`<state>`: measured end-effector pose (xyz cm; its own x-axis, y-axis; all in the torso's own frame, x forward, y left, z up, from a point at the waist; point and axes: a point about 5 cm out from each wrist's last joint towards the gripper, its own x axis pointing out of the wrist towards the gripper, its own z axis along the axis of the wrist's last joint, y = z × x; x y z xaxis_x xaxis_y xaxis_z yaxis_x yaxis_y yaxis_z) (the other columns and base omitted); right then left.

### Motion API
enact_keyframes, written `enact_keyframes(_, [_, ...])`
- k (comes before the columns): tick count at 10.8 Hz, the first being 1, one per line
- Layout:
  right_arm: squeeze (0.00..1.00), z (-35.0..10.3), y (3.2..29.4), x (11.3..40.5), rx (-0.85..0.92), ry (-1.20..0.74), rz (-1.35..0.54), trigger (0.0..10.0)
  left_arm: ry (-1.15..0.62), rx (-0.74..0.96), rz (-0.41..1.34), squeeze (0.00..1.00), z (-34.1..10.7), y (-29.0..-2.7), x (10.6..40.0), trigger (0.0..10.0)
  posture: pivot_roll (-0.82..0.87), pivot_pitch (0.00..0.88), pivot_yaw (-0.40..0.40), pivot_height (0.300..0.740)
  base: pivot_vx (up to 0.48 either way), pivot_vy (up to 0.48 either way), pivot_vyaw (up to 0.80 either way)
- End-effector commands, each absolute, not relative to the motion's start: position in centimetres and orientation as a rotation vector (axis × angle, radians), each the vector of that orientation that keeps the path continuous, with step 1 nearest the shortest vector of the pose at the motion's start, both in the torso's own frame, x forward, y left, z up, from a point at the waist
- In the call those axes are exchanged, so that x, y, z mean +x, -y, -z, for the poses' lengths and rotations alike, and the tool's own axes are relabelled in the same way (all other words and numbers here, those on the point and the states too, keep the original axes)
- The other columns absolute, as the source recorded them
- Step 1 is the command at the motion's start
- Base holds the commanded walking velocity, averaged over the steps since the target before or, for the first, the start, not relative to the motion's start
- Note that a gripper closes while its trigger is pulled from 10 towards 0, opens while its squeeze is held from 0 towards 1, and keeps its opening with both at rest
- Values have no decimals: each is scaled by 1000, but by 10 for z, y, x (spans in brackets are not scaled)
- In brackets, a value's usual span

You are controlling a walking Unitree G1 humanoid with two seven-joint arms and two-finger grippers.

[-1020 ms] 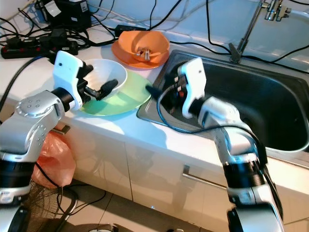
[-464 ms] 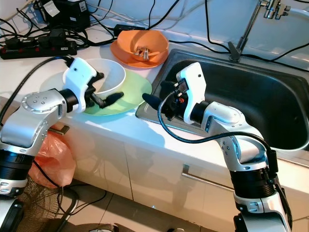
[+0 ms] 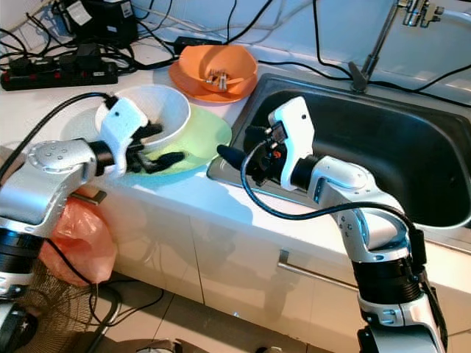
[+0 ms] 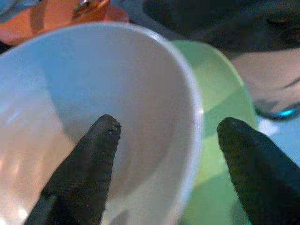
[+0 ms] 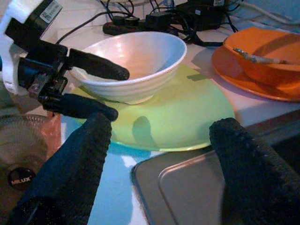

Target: Kitchen organization

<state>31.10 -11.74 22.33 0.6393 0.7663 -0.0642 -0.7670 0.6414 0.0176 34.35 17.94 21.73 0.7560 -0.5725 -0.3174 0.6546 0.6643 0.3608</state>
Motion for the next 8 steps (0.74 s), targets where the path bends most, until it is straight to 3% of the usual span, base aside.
enact_keyframes(1, [0,-223,119,308,-7,-76,-880,10000,-199,499,715,0,-213,-178,343,1216,123,71,-30,740,0,0,0])
enact_keyframes(2, [0,-223,119,308,-7,-80,-879,10000,-206,482,720,0,-211,-179,343,0,122,71,-31,740,0,0,0])
enact_keyframes(8, [0,-214,121,310,2,-114,-858,10000,-191,488,712,0,-204,-184,344,0,119,71,-30,740,0,0,0])
